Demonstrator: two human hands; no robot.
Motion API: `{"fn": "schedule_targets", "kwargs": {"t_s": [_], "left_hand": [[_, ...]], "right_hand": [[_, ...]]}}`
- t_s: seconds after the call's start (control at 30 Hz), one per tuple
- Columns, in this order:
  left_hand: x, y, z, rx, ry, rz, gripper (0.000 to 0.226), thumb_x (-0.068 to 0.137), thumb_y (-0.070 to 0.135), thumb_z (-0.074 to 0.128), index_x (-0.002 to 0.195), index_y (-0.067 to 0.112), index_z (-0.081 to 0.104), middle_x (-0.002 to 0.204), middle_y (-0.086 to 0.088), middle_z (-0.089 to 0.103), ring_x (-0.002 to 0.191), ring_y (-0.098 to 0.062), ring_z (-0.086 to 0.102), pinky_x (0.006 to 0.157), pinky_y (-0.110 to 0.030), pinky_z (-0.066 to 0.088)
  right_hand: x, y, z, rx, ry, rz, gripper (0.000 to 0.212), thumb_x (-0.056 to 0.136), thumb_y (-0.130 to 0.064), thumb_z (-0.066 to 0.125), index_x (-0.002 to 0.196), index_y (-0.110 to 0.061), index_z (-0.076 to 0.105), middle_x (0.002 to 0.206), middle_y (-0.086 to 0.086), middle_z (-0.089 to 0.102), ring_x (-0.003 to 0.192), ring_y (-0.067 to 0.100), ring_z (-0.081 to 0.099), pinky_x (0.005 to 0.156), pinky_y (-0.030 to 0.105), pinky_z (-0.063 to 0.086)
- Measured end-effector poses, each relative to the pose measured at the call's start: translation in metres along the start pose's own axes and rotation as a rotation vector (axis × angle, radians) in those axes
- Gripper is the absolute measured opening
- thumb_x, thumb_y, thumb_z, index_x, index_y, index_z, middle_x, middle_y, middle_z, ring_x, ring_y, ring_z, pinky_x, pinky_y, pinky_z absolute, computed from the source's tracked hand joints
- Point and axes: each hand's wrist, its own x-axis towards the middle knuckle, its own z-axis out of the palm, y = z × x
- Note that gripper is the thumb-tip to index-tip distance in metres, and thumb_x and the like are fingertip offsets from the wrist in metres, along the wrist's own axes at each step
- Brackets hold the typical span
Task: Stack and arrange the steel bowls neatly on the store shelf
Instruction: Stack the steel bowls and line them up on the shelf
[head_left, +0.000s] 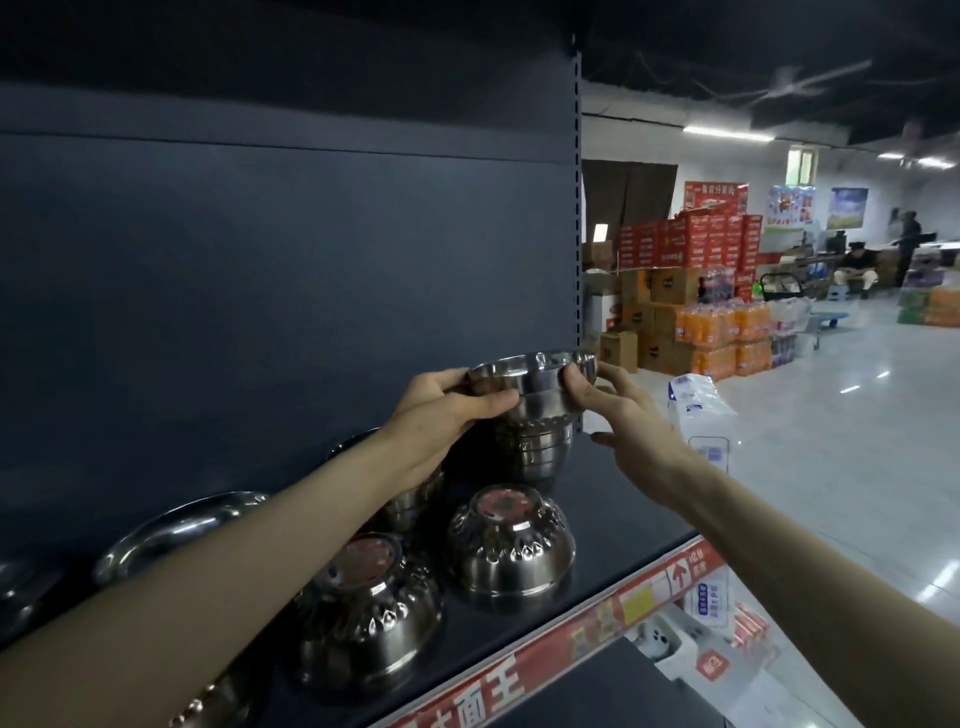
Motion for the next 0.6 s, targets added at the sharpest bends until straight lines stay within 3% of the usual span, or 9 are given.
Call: {"fn": "schedule_targets", "kwargs": {"t_s": [0.1, 0.17, 0.23, 0.37, 0.47, 0.6], "left_hand": [[0.018, -0.011, 0.003, -0.028, 0.043, -0.010, 0.037, 0.088, -0.005, 0.078, 0.125, -0.006, 0.071, 0.121, -0.019, 0.078, 0.116, -0.029, 0.075, 0.105, -0.032, 0.058], [0.031, -0.018, 0.004, -0.023, 0.073, 0.018, 0.035, 0.088, -0.006, 0.079, 0.123, -0.004, 0.073, 0.118, -0.016, 0.080, 0.115, -0.026, 0.076, 0.103, -0.030, 0.058], [0.040, -0.021, 0.004, -0.017, 0.096, 0.042, 0.036, 0.089, -0.006, 0.078, 0.124, -0.001, 0.073, 0.118, -0.013, 0.080, 0.114, -0.023, 0.076, 0.102, -0.028, 0.057], [0.057, -0.025, -0.004, 0.043, 0.115, 0.076, 0.044, 0.088, -0.005, 0.080, 0.130, 0.005, 0.071, 0.123, -0.009, 0.079, 0.118, -0.019, 0.074, 0.102, -0.024, 0.057], [0.068, -0.035, -0.009, 0.103, 0.113, 0.080, 0.047, 0.088, 0.001, 0.083, 0.131, 0.013, 0.071, 0.125, -0.002, 0.079, 0.122, -0.017, 0.072, 0.109, -0.030, 0.053], [0.079, -0.038, -0.008, 0.182, 0.117, 0.099, 0.033, 0.093, 0.004, 0.079, 0.121, 0.020, 0.072, 0.122, 0.002, 0.078, 0.115, -0.007, 0.073, 0.093, -0.016, 0.055]], "right_hand": [[0.020, 0.011, -0.001, 0.023, -0.014, -0.043, 0.052, 0.094, -0.048, 0.069, 0.138, -0.027, 0.054, 0.121, -0.008, 0.069, 0.093, -0.008, 0.071, 0.082, 0.022, 0.046], [0.034, 0.018, -0.001, 0.033, -0.003, -0.070, 0.057, 0.096, -0.048, 0.072, 0.144, -0.024, 0.054, 0.124, -0.007, 0.071, 0.097, -0.008, 0.072, 0.084, 0.018, 0.047], [0.046, 0.027, 0.000, 0.052, -0.006, -0.087, 0.073, 0.090, -0.057, 0.078, 0.151, -0.024, 0.053, 0.129, -0.004, 0.074, 0.114, 0.004, 0.072, 0.097, 0.026, 0.050], [0.062, 0.042, -0.001, 0.017, -0.036, -0.134, 0.042, 0.101, -0.044, 0.071, 0.136, -0.021, 0.066, 0.128, 0.004, 0.076, 0.117, 0.014, 0.072, 0.098, 0.026, 0.053], [0.070, 0.054, 0.001, 0.017, -0.037, -0.149, 0.047, 0.096, -0.055, 0.072, 0.132, -0.026, 0.068, 0.128, -0.002, 0.076, 0.119, 0.012, 0.071, 0.105, 0.032, 0.053], [0.083, 0.061, 0.002, 0.013, -0.011, -0.150, 0.050, 0.090, -0.065, 0.070, 0.129, -0.033, 0.069, 0.131, -0.004, 0.074, 0.123, 0.013, 0.069, 0.105, 0.035, 0.053]]}}
